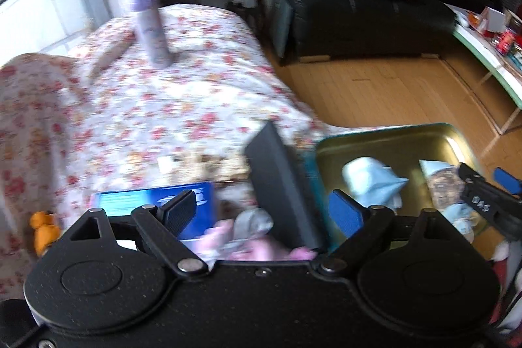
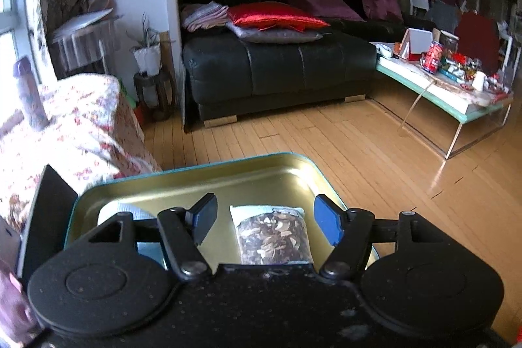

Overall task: Organize soft objects
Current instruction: 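Reach the left gripper to the orange-and-navy pouch and grasp it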

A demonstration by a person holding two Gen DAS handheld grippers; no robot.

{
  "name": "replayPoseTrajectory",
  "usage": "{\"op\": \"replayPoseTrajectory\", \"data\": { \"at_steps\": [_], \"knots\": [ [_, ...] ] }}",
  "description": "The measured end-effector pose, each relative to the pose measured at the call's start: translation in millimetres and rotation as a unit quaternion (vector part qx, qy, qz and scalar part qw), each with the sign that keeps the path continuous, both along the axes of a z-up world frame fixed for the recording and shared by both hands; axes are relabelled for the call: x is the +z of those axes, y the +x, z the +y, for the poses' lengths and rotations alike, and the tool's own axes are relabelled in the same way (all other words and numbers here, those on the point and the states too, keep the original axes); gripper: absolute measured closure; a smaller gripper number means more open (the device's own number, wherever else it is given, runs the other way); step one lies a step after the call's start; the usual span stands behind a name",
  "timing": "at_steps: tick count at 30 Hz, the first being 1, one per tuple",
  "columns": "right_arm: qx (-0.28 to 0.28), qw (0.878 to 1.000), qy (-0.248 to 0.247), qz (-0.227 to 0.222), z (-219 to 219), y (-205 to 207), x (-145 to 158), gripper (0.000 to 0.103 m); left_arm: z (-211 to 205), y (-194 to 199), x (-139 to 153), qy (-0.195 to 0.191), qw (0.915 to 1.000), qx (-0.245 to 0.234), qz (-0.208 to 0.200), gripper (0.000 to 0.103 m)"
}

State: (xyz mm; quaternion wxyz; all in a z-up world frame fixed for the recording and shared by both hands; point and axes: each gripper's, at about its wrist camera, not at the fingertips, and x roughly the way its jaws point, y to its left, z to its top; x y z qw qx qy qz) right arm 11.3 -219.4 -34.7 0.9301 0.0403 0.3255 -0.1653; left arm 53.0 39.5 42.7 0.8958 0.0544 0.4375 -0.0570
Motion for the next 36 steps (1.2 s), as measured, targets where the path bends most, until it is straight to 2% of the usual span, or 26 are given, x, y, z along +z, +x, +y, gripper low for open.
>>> {"op": "replayPoseTrajectory", "data": {
  "at_steps": [7,13,18,24,31,36],
  "knots": [
    [0.02,0.998,-0.054,0.03,21.6,5.3,-3.9,0.034,76.2,-13.6,12.0,0.021,0.9977,0.059,-0.027,0.014],
    [0.024,0.997,-0.064,0.036,30.7,-6.5,-2.1,0.03,139.4,-23.1,13.2,0.046,0.9913,0.117,-0.039,0.009],
    [0.028,0.998,-0.035,0.045,40.5,-24.2,-3.4,0.029,182.1,-27.6,-0.2,0.047,0.988,0.146,-0.022,0.009],
    [0.054,0.997,0.001,0.055,65.0,-45.8,-5.0,0.028,214.7,-32.8,-17.3,0.045,0.9851,0.166,-0.005,0.008],
    [0.09,0.991,0.075,0.063,106.2,-62.6,-8.1,0.027,246.4,-8.9,-27.6,0.019,0.9795,0.2,0.01,0.008],
    [0.118,0.987,0.097,0.054,132.8,-65.6,0.6,0.027,265.2,7.9,-38.8,0.008,0.9722,0.232,0.028,0.008]
  ]
}}
